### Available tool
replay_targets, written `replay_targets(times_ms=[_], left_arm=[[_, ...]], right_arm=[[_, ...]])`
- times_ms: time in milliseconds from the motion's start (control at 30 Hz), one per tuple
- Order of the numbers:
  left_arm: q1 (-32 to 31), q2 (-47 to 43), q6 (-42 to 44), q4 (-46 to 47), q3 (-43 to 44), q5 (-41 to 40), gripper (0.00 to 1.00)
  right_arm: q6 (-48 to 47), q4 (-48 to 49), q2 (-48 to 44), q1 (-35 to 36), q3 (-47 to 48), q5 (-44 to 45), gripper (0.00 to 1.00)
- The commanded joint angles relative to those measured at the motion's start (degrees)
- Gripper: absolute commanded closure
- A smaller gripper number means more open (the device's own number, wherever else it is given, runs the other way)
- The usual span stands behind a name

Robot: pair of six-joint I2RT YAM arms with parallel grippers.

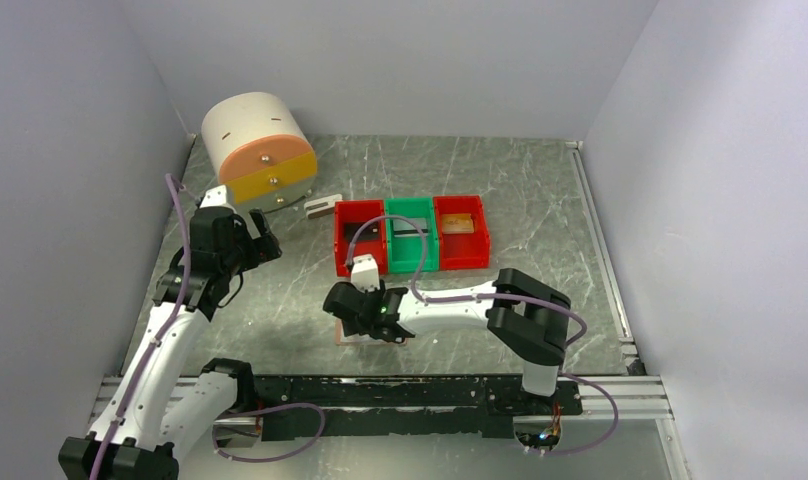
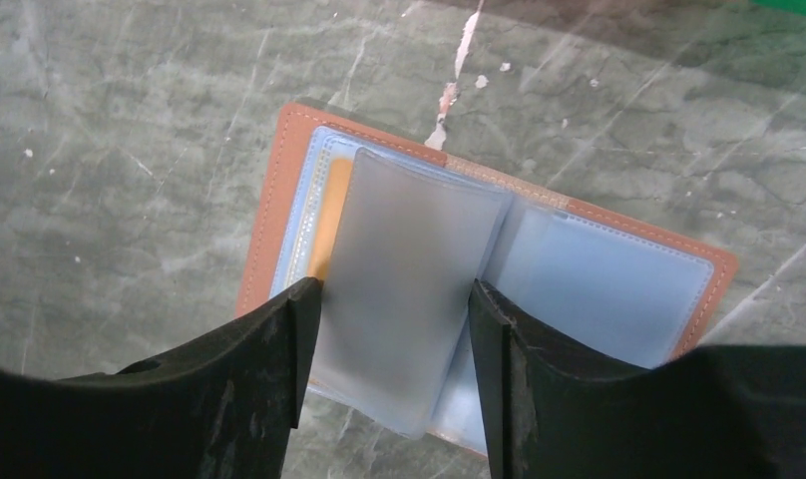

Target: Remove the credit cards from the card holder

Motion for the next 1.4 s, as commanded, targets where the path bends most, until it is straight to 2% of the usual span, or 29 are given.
replay_targets(times_ms=[0, 200, 333, 433, 567, 667, 800, 1000, 1167, 1367], left_arm=[[0.3, 0.4, 0.4, 0.2, -0.3, 1.3, 0.04], [0.3, 1.1, 1.0, 1.5, -0.9, 4.8, 0.04], [0.3, 1.7, 2.2, 3.5, -1.4, 10.2, 0.04], [0.3, 2.6, 1.8, 5.7, -2.4, 20.1, 0.05], [0.2, 3.7, -1.6, 13.1, -6.4, 35.0, 0.09], [-1.3, 4.5, -3.7, 17.6, -8.7, 40.3, 0.11], [-8.0, 7.6, -4.4, 18.8, -9.5, 39.8, 0.12], [-19.0, 13.7, -8.5, 22.9, -11.2, 34.8, 0.15], [-22.0, 18.0, -13.9, 28.2, -13.2, 34.2, 0.18], [-22.9, 22.0, -20.9, 32.6, -14.9, 33.5, 0.24]], right_arm=[[-1.7, 3.6, -2.1, -0.8, -2.2, -4.1, 0.42], [-1.1, 5.4, -3.3, -2.6, -4.4, -6.0, 0.47], [0.1, 11.7, -5.7, -5.2, -9.8, -11.2, 0.47], [1.4, 18.4, -7.5, -7.7, -14.4, -16.6, 0.48], [3.7, 27.6, -9.6, -10.6, -20.8, -23.7, 0.48], [6.0, 32.2, -10.3, -12.8, -24.5, -26.6, 0.53], [7.6, 35.5, -10.5, -14.2, -27.4, -28.5, 0.56], [8.9, 37.7, -10.9, -14.7, -29.8, -28.5, 0.56], [8.6, 38.3, -11.4, -14.8, -30.6, -28.4, 0.56], [8.5, 39.7, -11.0, -14.8, -31.3, -28.7, 0.56]])
